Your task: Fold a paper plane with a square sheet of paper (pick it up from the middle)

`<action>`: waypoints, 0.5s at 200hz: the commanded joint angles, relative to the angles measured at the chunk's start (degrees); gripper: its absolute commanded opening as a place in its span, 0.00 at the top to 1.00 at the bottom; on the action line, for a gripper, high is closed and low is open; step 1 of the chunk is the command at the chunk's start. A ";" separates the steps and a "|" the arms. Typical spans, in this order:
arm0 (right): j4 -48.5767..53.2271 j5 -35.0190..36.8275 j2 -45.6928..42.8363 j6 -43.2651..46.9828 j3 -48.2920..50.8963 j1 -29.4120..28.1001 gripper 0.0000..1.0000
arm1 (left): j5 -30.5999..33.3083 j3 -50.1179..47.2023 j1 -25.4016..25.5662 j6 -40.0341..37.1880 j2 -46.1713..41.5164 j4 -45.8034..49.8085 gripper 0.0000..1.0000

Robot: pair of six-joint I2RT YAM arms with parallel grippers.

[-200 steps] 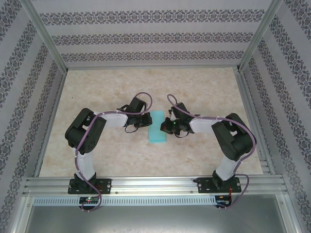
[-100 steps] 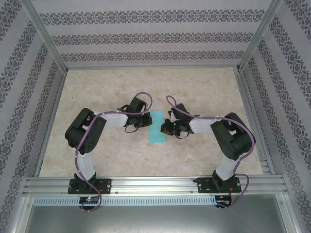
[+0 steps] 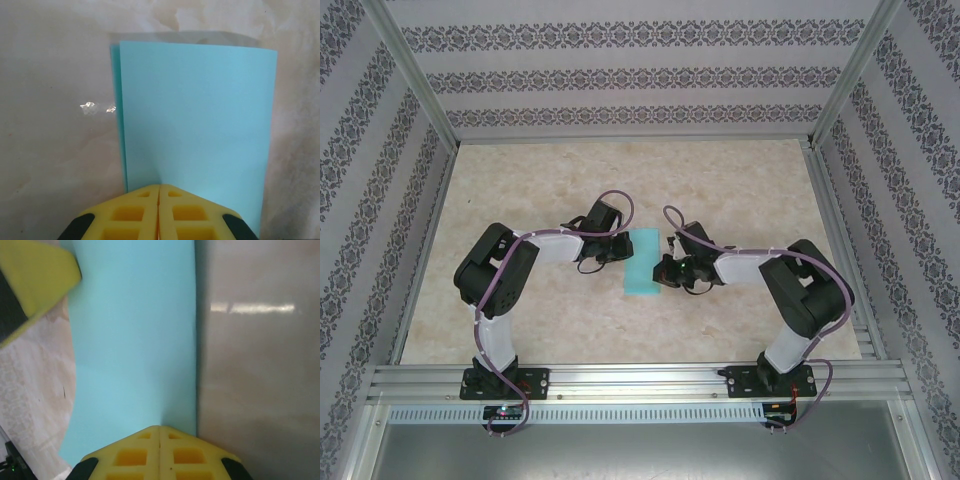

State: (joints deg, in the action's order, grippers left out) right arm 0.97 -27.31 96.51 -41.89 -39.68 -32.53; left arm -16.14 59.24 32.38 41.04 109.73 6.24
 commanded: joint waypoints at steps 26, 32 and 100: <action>7.73 -0.12 -1.12 0.97 5.40 -2.48 0.97 | 7.00 -4.34 1.03 0.55 6.73 12.04 0.91; 7.76 0.13 -1.21 0.98 5.40 -2.66 0.97 | 7.00 -4.32 1.02 0.54 6.77 12.02 0.91; 10.72 1.85 -2.80 2.11 5.94 -5.20 0.97 | 7.53 -4.47 1.22 0.54 6.91 11.39 0.91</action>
State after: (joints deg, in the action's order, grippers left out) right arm 0.62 -25.36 93.97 -41.36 -37.23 -35.94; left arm -15.53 59.24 32.71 41.08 109.73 6.24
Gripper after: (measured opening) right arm 0.050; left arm 0.093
